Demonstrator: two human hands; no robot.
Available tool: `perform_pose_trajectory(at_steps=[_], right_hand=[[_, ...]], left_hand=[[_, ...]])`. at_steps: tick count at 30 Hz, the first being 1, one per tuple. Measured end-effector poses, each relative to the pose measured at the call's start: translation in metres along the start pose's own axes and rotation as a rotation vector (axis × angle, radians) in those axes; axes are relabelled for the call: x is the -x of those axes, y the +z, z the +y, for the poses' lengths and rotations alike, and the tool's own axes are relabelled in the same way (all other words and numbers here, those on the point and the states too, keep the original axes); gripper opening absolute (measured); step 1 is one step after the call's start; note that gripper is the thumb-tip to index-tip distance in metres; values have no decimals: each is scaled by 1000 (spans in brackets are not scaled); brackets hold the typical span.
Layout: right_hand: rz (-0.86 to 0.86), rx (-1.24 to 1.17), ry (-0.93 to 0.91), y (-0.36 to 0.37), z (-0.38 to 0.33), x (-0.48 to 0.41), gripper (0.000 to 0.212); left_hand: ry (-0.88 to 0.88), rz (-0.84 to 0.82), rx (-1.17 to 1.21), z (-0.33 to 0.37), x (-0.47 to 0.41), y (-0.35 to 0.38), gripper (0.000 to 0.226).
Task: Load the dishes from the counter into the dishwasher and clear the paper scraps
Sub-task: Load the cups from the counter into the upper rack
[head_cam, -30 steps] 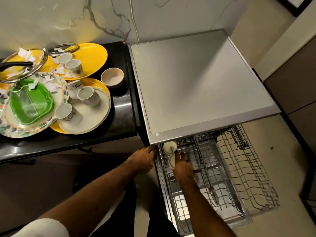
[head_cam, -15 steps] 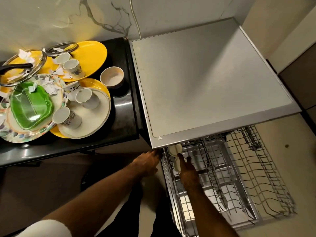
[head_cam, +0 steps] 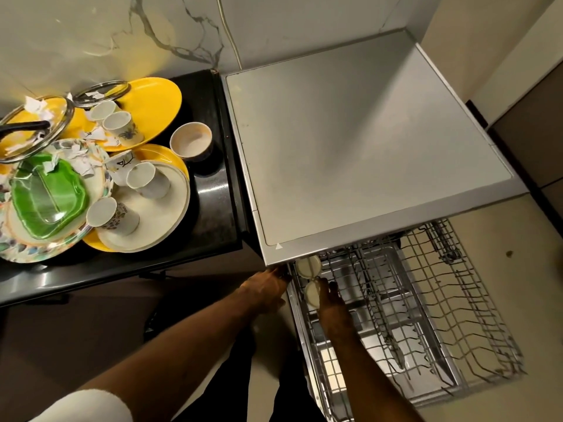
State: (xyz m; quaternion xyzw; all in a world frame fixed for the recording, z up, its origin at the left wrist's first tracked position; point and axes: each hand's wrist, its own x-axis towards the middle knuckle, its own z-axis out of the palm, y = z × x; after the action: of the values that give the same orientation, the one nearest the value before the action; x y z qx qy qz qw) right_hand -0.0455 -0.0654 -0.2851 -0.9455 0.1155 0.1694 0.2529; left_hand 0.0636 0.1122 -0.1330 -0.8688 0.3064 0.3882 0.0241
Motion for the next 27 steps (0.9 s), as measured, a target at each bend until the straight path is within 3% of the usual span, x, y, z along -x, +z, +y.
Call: perform_pose_trajectory(at_steps=[8,14,21,27], right_hand=[[-116,119,89,-48,-28,12,72],[-6,1,41,-96,-62,44,39],[181,-261,-88,-156,-106,75,39],[164,-314,-188,-180,-146,70,32]], left_hand=[[15,35,-20,11,17,-10,66],[53,111,21,22,45,-18,66],[60,332,208,17,102,-46,69],[-24,505,370,-10,142,-57,67]])
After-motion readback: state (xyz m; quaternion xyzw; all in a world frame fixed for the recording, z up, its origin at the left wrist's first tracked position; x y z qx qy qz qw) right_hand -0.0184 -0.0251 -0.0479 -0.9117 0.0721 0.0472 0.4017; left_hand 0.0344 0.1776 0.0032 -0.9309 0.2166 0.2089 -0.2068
